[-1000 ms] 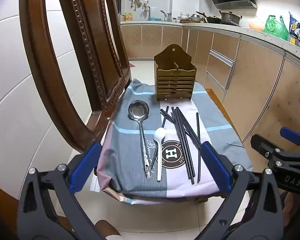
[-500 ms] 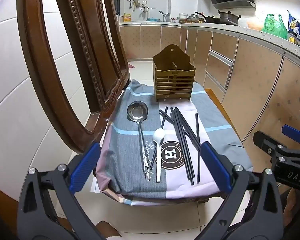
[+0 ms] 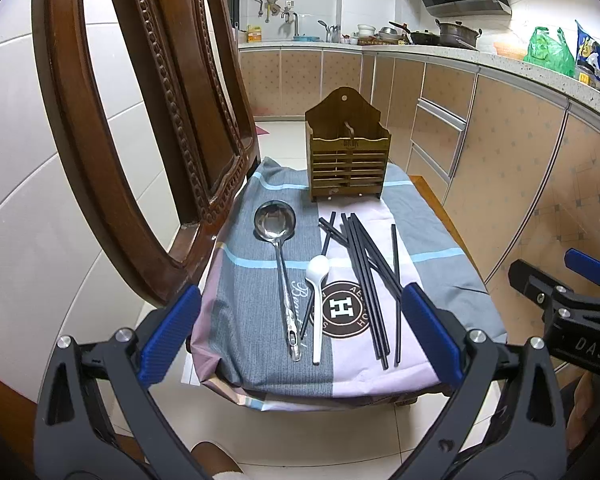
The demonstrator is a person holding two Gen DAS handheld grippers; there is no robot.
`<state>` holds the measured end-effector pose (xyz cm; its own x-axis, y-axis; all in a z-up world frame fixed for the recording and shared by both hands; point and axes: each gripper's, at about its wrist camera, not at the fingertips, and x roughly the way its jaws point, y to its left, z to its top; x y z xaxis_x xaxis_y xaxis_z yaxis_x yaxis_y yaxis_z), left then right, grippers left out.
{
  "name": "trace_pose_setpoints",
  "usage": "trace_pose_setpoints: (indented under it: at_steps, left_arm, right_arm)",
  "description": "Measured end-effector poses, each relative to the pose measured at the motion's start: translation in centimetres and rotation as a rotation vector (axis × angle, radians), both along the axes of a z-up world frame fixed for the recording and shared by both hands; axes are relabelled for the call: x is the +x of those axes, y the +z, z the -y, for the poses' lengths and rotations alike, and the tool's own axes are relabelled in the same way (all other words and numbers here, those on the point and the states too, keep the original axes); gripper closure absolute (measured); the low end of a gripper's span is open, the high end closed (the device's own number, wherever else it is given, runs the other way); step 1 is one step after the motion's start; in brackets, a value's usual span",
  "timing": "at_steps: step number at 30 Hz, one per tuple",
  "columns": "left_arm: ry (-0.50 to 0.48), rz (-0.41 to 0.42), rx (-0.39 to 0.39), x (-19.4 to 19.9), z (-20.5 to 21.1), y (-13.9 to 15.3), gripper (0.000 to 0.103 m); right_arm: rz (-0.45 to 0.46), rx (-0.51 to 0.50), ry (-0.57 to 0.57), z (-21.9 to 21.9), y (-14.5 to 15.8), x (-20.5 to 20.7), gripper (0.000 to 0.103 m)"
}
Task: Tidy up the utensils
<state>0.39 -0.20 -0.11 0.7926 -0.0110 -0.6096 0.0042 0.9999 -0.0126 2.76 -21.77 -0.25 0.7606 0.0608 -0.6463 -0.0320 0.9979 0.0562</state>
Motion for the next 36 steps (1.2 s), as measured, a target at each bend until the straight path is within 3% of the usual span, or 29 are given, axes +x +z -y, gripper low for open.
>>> trace_pose_setpoints:
  at_steps: [36]
  left_arm:
    - [-0.001, -0.014, 0.006, 0.09, 0.28, -0.61, 0.004]
  right_arm:
    - [-0.008, 0.003, 0.000, 0.08, -0.25, 0.13, 0.003]
